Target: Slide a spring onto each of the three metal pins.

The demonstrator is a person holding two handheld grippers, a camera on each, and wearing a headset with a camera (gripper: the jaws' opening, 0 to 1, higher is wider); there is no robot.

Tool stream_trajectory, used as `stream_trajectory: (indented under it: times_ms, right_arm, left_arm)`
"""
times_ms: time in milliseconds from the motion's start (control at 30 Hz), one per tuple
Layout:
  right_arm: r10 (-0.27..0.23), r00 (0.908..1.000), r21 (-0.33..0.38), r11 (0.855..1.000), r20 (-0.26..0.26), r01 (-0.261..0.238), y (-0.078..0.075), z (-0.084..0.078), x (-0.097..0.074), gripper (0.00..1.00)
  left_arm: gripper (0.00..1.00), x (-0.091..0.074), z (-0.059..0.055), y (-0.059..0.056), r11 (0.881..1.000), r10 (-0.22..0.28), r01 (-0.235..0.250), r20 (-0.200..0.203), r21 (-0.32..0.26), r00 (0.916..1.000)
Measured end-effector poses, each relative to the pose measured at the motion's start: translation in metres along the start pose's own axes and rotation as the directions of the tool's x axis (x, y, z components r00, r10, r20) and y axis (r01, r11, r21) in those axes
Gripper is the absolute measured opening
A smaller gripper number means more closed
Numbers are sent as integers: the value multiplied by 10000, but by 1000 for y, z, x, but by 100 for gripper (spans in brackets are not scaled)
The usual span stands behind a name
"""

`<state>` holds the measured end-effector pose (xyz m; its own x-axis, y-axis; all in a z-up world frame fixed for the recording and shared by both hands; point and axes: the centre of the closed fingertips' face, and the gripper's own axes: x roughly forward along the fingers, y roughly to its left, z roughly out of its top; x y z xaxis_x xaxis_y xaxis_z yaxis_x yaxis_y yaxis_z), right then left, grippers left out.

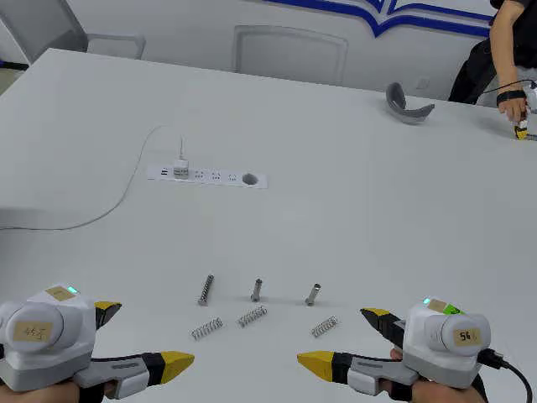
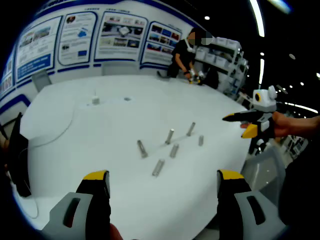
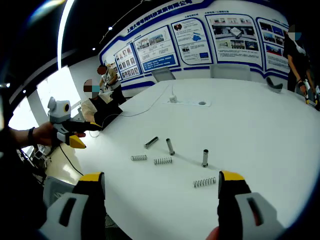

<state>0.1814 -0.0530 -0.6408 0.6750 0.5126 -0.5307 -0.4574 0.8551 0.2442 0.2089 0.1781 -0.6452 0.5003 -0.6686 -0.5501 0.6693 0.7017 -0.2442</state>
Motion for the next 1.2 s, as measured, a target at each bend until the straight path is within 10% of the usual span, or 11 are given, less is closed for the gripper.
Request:
stream_trajectory:
  times_ms: [1200]
  right_arm:
    - [24,9992,-69,10000,-387,-26,2,-10,0,95]
  left_arm:
    - [87,24,1,10,9999,-110,111,-556,27,9984]
